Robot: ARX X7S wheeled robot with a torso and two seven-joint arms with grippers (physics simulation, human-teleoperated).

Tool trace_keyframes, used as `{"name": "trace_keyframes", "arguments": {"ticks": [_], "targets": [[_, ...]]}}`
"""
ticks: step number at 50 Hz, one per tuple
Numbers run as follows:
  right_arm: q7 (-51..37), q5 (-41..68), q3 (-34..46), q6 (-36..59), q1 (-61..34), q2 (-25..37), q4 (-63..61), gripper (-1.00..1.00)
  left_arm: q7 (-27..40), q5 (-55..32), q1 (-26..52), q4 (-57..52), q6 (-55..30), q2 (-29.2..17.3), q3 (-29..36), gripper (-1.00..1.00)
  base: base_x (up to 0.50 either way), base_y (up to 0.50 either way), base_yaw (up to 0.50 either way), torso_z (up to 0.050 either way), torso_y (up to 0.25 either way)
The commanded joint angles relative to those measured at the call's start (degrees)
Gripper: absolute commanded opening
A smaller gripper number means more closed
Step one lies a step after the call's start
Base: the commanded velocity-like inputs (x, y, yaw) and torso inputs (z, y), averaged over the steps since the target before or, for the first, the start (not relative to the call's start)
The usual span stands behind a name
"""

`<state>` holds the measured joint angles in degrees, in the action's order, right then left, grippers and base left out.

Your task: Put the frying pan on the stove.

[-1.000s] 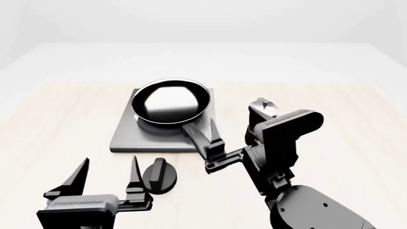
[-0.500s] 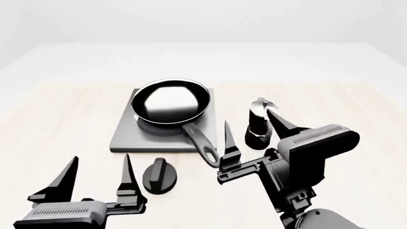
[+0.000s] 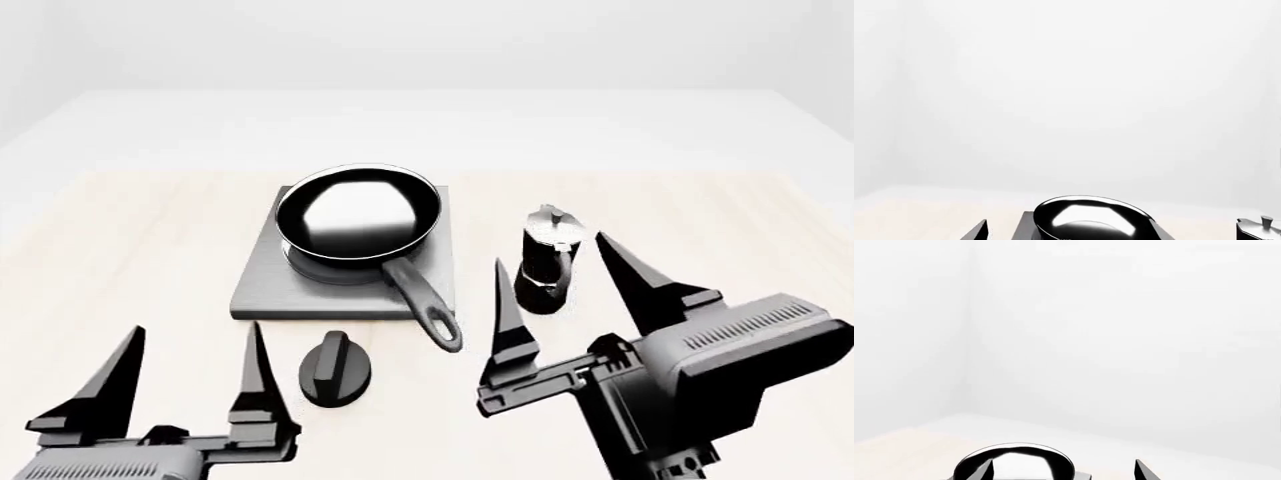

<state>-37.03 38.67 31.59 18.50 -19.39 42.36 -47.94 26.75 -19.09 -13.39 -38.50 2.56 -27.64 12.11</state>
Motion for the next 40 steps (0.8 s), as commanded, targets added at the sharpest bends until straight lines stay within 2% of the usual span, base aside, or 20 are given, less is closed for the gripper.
{"name": "trace_keyframes", "arguments": {"ticks": [1,17,21,26,30,33,37,40], "targets": [[-2.57,0.07,-1.42,-0.81,2.33,2.55,-5.41,1.00,0.64,0.51,-1.77,-2.67,0.73,-0.86,-0.68,1.00,0.00,0.00,0.00,0.000,0.000],[-5.74,-1.02,-1.42,-2.03,4.40,5.16,-11.63,1.00,1.53,1.59,-4.97,-6.76,2.37,-2.06,-1.85,1.00,0.00,0.00,0.00,0.000,0.000],[-11.01,-1.72,6.02,-7.28,0.67,10.29,-12.02,1.00,1.39,2.06,-5.75,-7.59,2.85,-2.28,-1.59,1.00,0.00,0.00,0.00,0.000,0.000],[-20.40,-3.78,22.66,-17.62,-9.88,18.59,-12.04,1.00,1.97,2.95,-6.72,-8.68,3.37,-2.53,-2.25,1.00,0.00,0.00,0.00,0.000,0.000],[-25.78,-6.67,35.74,-22.73,-18.52,21.74,-12.04,1.00,1.93,3.36,-7.76,-9.75,3.87,-2.77,-2.07,1.00,0.00,0.00,0.00,0.000,0.000],[-30.24,-9.51,48.75,-26.87,-27.71,23.56,-12.05,1.00,1.83,4.11,-8.07,-9.81,4.19,-2.72,-1.71,1.00,0.00,0.00,0.00,0.000,0.000],[-38.40,-13.96,71.77,-32.36,-46.11,23.89,-12.05,1.00,1.97,4.22,-9.67,-11.51,5.03,-3.28,-2.20,1.00,0.00,0.00,0.00,0.000,0.000],[-47.89,-17.06,92.74,-35.79,-64.08,19.99,-12.05,1.00,2.00,4.27,-10.45,-12.18,5.61,-3.59,-2.50,1.00,0.00,0.00,0.00,0.000,0.000]]}}
